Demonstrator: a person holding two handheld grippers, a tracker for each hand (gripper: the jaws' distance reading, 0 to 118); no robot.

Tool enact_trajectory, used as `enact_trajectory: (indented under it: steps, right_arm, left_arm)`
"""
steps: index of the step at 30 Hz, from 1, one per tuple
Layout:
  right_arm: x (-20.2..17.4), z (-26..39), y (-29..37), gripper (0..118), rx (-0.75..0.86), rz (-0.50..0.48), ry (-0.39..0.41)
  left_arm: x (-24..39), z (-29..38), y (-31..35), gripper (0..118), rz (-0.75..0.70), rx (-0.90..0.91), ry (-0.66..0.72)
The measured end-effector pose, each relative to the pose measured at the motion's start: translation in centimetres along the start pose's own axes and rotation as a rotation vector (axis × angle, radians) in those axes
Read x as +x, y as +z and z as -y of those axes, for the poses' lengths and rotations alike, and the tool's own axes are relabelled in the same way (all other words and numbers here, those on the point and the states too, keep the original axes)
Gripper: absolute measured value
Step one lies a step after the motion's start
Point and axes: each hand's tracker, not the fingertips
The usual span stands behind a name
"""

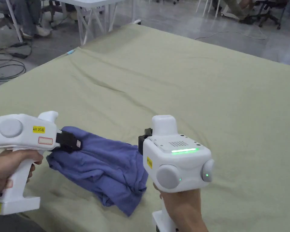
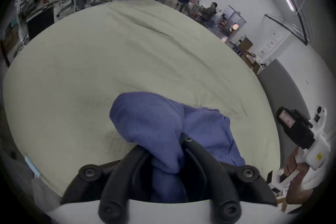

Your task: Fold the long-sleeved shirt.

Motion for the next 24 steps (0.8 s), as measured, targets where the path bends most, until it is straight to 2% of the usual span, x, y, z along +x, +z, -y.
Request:
enact_trajectory:
  steps: [1,2,3,4,7,9,10,11,12,13,14,15,16,19,21,24]
  right_arm:
    - [0.0,0.0,0.0,0,-0.014,-0.003,-0.005]
    - [0.1,0.0,0.2,0,-0.025,-0.011,-0.01]
    - [0.6,0.0,0.6,0,-0.026,-0.02,-0.017]
    - [1.0,-0.2,1.2,0,-0.023,-0.023,-0.017]
    - [2.7,-0.9,3.9,0,0.011,-0.008,-0.01]
    - [4.3,-1.8,6.3,0,0.032,0.006,-0.027]
    - [5.3,-2.2,7.7,0,0.056,0.019,-0.044]
    - [6.2,-2.7,9.1,0,0.084,0.031,-0.049]
    - [7.3,-3.0,10.8,0,0.118,0.055,-0.052]
    - [8.4,-3.4,12.5,0,0.151,0.091,-0.052]
    - [9.5,-3.6,14.1,0,0.18,0.124,-0.05]
    - [10.5,-3.9,16.1,0,0.21,0.161,-0.054]
    - [12.0,-4.0,18.0,0,0.241,0.191,-0.062]
    - [16.3,-3.8,23.8,0,0.295,0.295,-0.113]
    - [19.3,-2.9,27.5,0,0.334,0.375,-0.13]
    - [23.0,-0.7,32.7,0,0.404,0.515,-0.095]
  left_arm:
    - [0.5,0.2,0.4,33,0.007,0.024,-0.002]
    - [1.0,0.2,0.8,56,-0.004,0.069,-0.002]
    - [1.6,0.0,1.3,90,0.001,0.099,-0.006]
    - [0.7,-0.9,0.9,118,-0.002,0.103,-0.015]
    - [3.4,-2.4,3.4,118,-0.05,0.203,-0.047]
    - [7.0,-2.2,5.4,117,-0.003,0.255,-0.09]
    - [9.3,-2.0,6.2,113,0.039,0.297,-0.132]
    - [11.5,-1.7,6.9,102,0.071,0.343,-0.171]
    - [13.9,-1.1,7.0,81,0.11,0.397,-0.218]
    - [16.7,-0.4,7.5,45,0.134,0.449,-0.277]
    - [19.5,0.2,7.8,22,0.141,0.488,-0.327]
    - [22.5,0.9,7.9,7,0.134,0.521,-0.37]
    - [24.9,1.5,7.8,2,0.117,0.574,-0.406]
    - [31.9,4.2,7.7,1,0.11,0.73,-0.486]
    - [36.1,6.5,7.0,1,0.025,0.84,-0.568]
    - [41.3,10.1,6.2,1,-0.009,0.917,-0.561]
